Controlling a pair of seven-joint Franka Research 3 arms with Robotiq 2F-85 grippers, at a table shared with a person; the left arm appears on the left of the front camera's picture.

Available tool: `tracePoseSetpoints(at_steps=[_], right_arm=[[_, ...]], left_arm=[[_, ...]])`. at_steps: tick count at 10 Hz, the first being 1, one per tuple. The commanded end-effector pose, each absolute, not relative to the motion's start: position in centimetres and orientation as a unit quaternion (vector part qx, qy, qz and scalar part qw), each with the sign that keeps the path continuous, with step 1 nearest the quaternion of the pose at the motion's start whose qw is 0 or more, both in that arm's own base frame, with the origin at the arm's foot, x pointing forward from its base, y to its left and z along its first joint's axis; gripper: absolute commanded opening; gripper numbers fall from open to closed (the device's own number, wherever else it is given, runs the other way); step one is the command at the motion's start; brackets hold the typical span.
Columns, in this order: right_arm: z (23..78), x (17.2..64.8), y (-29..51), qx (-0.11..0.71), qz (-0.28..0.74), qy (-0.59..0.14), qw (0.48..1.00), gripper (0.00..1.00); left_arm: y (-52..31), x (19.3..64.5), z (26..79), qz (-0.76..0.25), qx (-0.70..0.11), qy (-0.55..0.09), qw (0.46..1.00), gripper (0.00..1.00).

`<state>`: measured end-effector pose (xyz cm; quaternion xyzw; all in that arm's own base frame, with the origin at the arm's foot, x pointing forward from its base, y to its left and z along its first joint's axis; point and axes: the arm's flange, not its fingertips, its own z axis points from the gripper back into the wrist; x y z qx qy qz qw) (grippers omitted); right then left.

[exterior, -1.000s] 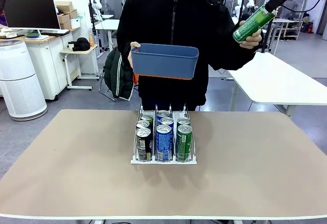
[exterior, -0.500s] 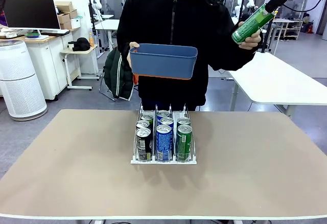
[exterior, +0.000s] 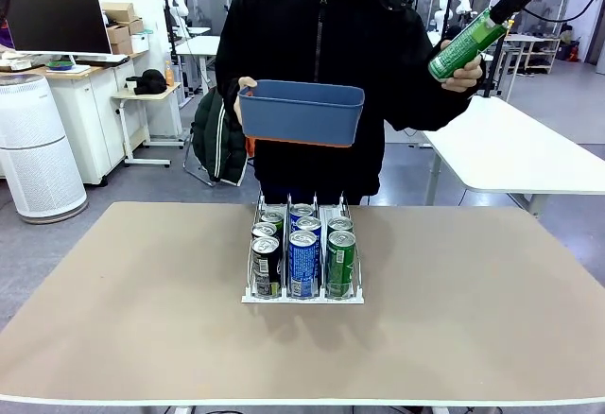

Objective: Fill the beverage cans into the dispenser.
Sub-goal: Pick up the Sprite handed by the human, then place the picked Sprite in the line of the Automatic Can Dispenser with the same cans.

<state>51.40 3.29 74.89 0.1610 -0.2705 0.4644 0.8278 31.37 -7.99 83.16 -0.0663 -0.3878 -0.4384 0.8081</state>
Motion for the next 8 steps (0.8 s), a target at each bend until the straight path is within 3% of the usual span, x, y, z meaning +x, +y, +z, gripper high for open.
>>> tracePoseSetpoints(at_steps=[1,2,3,4,8], right_arm=[[74.91,51.50,3.63,0.157,0.458,-0.267,0.834,0.38],[74.93,51.53,3.71,0.157,0.460,-0.266,0.833,0.38],[74.95,51.43,3.76,0.162,0.461,-0.267,0.831,0.18],[75.14,51.34,3.97,0.171,0.455,-0.264,0.833,0.39],[74.86,51.42,3.35,0.161,0.465,-0.270,0.828,0.39]], left_arm=[[-7.86,31.46,83.10,-0.437,-0.065,-0.390,0.808,1.00],[-7.86,31.46,83.10,-0.437,-0.065,-0.390,0.808,1.00],[-7.86,31.46,83.10,-0.437,-0.065,-0.390,0.808,1.00],[-7.86,31.46,83.10,-0.437,-0.065,-0.390,0.808,1.00],[-7.86,31.46,83.10,-0.437,-0.065,-0.390,0.808,1.00]])
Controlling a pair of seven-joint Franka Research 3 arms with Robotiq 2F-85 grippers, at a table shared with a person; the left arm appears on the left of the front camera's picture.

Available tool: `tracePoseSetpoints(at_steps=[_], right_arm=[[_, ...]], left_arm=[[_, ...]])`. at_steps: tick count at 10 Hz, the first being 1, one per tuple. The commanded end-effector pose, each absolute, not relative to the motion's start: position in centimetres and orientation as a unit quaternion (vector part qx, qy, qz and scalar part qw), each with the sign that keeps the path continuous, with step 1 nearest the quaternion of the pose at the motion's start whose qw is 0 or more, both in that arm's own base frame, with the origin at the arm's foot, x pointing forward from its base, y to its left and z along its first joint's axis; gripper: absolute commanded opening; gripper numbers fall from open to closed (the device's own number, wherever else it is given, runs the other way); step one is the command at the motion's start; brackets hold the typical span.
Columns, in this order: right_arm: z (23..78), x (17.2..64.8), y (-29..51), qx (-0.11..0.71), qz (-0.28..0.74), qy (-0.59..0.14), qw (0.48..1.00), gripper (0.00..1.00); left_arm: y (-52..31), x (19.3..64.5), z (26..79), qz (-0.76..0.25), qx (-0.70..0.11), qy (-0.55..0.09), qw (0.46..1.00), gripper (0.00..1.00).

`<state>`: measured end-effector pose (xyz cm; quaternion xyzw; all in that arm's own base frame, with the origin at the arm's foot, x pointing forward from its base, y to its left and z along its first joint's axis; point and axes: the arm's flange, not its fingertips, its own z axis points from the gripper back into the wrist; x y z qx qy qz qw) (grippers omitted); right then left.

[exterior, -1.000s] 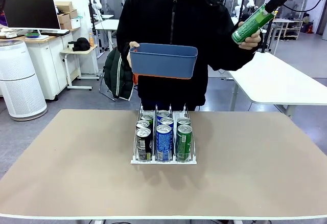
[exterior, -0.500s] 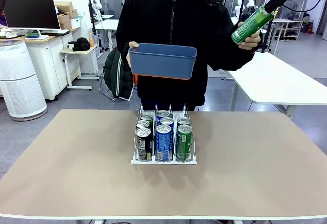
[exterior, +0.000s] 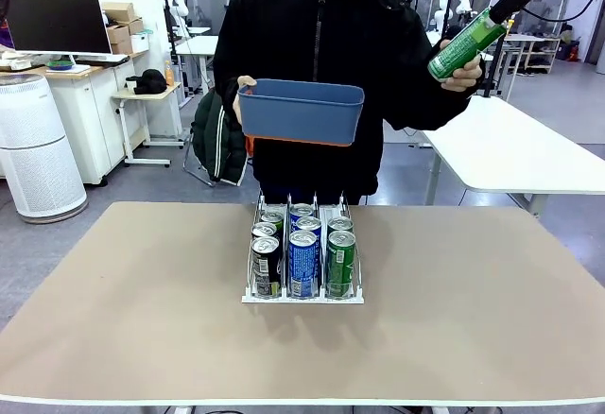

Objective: Fill the beverage cans into the dispenser.
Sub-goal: Place the picked Sprite in the line of the Automatic Can Dispenser with the same cans.

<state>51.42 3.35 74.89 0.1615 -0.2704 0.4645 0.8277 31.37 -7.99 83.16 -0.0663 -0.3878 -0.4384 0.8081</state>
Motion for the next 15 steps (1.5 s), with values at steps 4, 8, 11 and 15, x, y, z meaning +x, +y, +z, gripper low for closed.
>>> tracePoseSetpoints(at_steps=[4,8,11,15], right_arm=[[74.86,51.42,3.35,0.161,0.465,-0.270,0.828,0.39],[74.86,51.42,3.35,0.161,0.465,-0.270,0.828,0.39],[75.24,50.91,2.92,0.164,0.468,-0.271,0.825,0.58],[75.10,50.69,2.96,0.168,0.470,-0.269,0.824,0.58]], left_arm=[[-7.86,31.46,83.10,-0.437,-0.065,-0.390,0.808,1.00],[-7.86,31.46,83.10,-0.437,-0.065,-0.390,0.808,1.00],[-7.86,31.46,83.10,-0.437,-0.065,-0.390,0.808,1.00],[-7.86,31.46,83.10,-0.437,-0.065,-0.390,0.808,1.00]])
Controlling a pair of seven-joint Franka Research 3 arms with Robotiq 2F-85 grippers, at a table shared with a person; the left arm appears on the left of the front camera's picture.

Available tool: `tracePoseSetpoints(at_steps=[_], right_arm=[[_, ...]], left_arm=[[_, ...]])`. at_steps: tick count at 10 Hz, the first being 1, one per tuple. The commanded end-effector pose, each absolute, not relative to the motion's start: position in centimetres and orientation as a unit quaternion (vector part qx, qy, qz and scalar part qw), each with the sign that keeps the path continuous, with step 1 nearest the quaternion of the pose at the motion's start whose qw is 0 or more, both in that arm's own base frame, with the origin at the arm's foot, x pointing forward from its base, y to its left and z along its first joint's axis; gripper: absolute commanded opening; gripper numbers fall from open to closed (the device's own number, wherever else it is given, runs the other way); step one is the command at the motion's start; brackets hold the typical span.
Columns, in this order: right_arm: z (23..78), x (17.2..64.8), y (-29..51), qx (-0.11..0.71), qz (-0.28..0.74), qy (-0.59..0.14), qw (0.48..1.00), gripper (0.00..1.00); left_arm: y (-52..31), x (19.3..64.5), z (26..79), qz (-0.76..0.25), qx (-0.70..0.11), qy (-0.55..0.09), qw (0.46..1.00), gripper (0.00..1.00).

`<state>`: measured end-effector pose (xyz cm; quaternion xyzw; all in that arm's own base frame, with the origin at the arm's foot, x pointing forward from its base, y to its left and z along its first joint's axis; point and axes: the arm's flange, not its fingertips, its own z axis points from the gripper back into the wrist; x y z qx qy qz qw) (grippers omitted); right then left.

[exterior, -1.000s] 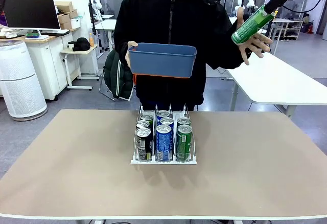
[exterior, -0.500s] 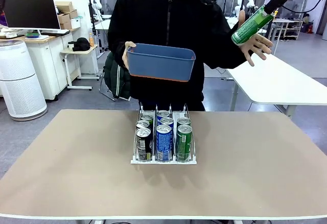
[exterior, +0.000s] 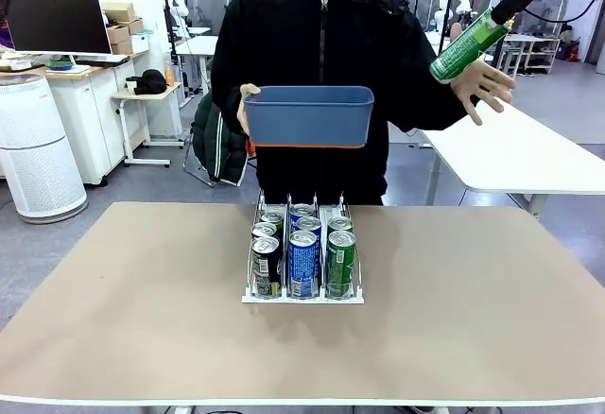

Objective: Fill the beverage cans into the dispenser.
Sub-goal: Place the picked Sprite in the line of the Automatic Can Dispenser with the same cans.

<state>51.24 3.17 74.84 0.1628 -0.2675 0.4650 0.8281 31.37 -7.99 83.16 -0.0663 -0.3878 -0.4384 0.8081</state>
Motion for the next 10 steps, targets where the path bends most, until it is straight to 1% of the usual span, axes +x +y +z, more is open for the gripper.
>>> tracePoseSetpoints(at_steps=[1,5,6,8,10], right_arm=[[75.1,50.7,3.0,0.168,0.471,-0.268,0.824,0.58],[75.5,48.3,2.6,0.158,0.508,-0.243,0.811,0.58],[75.7,47.1,2.2,0.157,0.532,-0.222,0.802,0.58],[75.8,45.1,1.8,0.146,0.572,-0.205,0.781,0.58],[73.9,43.8,2.6,0.112,0.607,-0.122,0.777,0.58]], left_arm=[[-7.9,31.5,83.1,-0.437,-0.065,-0.390,0.808,1.00],[-7.9,31.5,83.1,-0.437,-0.065,-0.390,0.808,1.00],[-7.9,31.5,83.1,-0.437,-0.065,-0.390,0.808,1.00],[-7.9,31.5,83.1,-0.437,-0.065,-0.390,0.808,1.00],[-7.9,31.5,83.1,-0.437,-0.065,-0.390,0.808,1.00]])
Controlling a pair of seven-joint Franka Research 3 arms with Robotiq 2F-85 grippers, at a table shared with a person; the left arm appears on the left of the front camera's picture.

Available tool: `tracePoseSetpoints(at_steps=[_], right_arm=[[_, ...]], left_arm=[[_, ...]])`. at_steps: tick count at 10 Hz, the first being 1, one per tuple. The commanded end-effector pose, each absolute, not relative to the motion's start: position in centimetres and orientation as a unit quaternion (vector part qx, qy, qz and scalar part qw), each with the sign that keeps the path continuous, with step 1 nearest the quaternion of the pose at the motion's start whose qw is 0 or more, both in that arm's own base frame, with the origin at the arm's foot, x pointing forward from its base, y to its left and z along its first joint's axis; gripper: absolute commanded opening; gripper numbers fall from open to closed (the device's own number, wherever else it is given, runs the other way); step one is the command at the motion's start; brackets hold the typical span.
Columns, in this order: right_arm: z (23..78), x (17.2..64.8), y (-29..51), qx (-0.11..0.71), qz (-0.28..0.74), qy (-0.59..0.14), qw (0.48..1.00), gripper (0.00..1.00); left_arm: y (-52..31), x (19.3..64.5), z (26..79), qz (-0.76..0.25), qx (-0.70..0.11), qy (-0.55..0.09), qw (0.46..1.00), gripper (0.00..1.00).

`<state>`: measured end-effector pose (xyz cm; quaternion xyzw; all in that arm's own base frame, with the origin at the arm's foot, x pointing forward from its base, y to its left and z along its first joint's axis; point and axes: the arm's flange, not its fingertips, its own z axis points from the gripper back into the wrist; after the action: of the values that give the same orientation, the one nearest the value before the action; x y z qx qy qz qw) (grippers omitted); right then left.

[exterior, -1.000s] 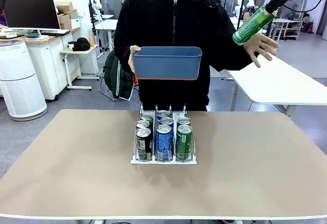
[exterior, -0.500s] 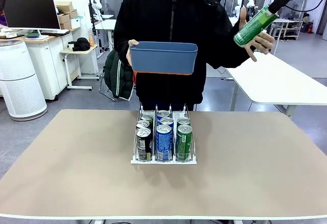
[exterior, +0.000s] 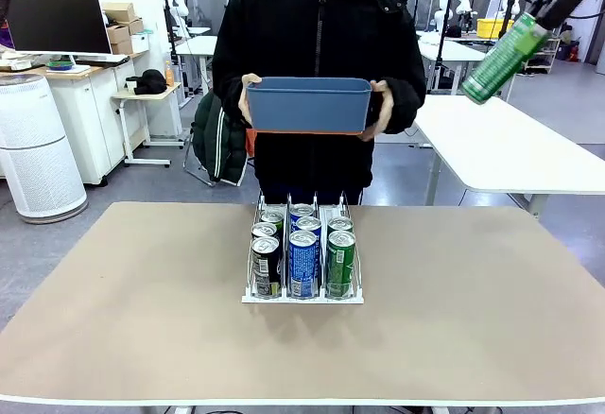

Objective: Fill the beverage cans into the dispenser.
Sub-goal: Place the picked Sprite in the line of the Automatic Can Dispenser with the same cans.

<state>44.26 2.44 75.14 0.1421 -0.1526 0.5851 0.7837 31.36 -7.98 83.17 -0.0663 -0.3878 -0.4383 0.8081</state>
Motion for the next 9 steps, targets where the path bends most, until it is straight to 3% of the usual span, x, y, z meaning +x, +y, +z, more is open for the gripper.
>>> tracePoseSetpoints(at_steps=[1,4,6,9], right_arm=[[72.3,43.1,3.2,0.101,0.628,-0.088,0.767,0.58],[66.4,42.7,6.3,0.107,0.665,-0.053,0.737,0.58],[63.3,42.9,8.3,0.072,0.659,-0.092,0.743,0.58],[64.5,43.9,8.1,0.105,0.660,-0.055,0.742,0.58]], left_arm=[[-7.9,31.5,83.1,-0.437,-0.065,-0.390,0.808,1.00],[-7.9,31.5,83.1,-0.437,-0.065,-0.390,0.808,1.00],[-7.9,31.5,83.1,-0.437,-0.065,-0.390,0.808,1.00],[-7.9,31.5,83.1,-0.437,-0.065,-0.390,0.808,1.00]])
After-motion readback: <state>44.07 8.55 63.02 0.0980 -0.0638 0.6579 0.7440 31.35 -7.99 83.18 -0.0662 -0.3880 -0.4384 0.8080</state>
